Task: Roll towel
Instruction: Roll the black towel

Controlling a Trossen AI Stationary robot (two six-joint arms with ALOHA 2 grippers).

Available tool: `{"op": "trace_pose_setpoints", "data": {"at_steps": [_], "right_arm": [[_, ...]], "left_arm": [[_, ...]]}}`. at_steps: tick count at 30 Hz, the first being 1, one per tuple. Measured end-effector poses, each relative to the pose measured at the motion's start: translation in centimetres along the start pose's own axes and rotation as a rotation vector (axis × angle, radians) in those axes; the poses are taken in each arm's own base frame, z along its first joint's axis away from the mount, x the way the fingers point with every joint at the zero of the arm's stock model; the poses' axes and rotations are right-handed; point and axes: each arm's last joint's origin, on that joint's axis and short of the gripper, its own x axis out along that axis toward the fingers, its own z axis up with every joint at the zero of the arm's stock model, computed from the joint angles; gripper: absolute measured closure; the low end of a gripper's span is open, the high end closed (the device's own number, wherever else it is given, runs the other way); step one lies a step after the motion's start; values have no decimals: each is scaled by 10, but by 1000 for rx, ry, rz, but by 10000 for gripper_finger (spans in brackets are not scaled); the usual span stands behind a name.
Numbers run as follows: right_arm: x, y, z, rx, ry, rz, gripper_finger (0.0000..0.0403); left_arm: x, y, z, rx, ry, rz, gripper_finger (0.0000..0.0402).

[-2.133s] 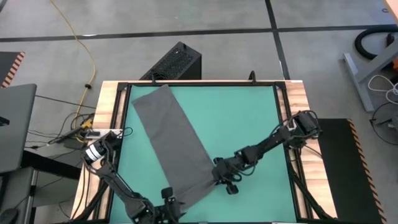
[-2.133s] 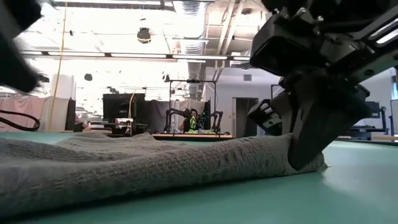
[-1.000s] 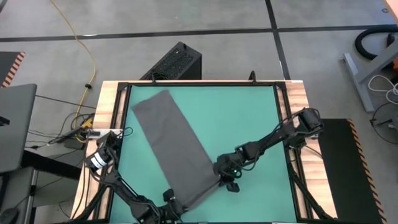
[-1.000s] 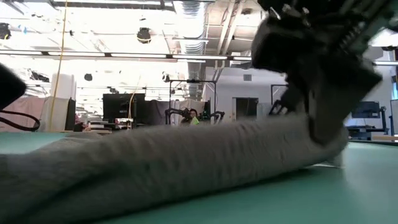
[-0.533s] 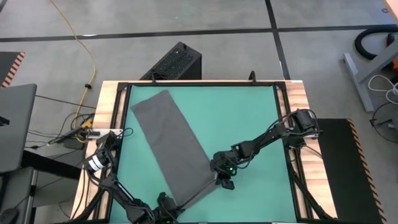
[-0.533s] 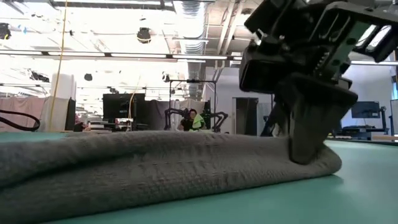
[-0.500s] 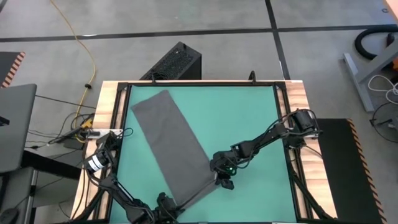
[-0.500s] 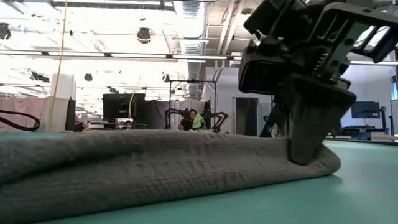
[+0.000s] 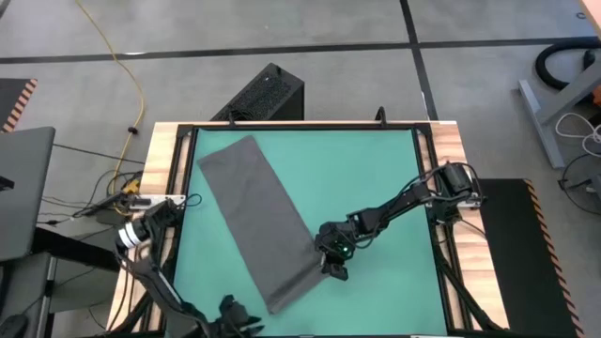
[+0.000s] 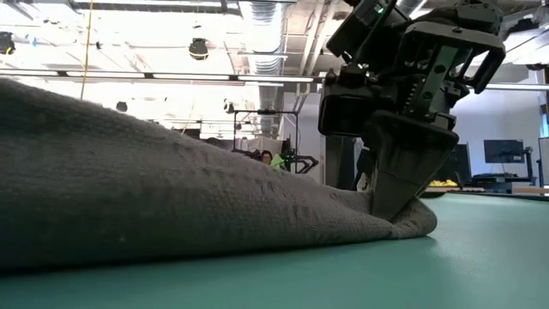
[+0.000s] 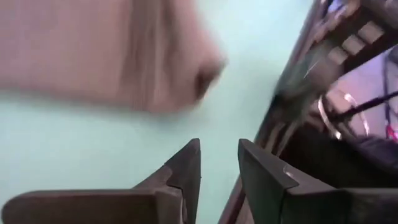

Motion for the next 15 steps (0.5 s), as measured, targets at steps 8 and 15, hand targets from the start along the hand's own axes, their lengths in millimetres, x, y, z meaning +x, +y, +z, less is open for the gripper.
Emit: {"op": "trace_pose_setpoints", "data": {"at_steps": [8,15], "right_arm": [[0,-1,0,5,0,-2,379],[0,-1,0,9,1,-3,379]], "left_arm": [[23,-14,63,386,-123,-4,316],[83,-3,110,530,15,-73,349]]}}
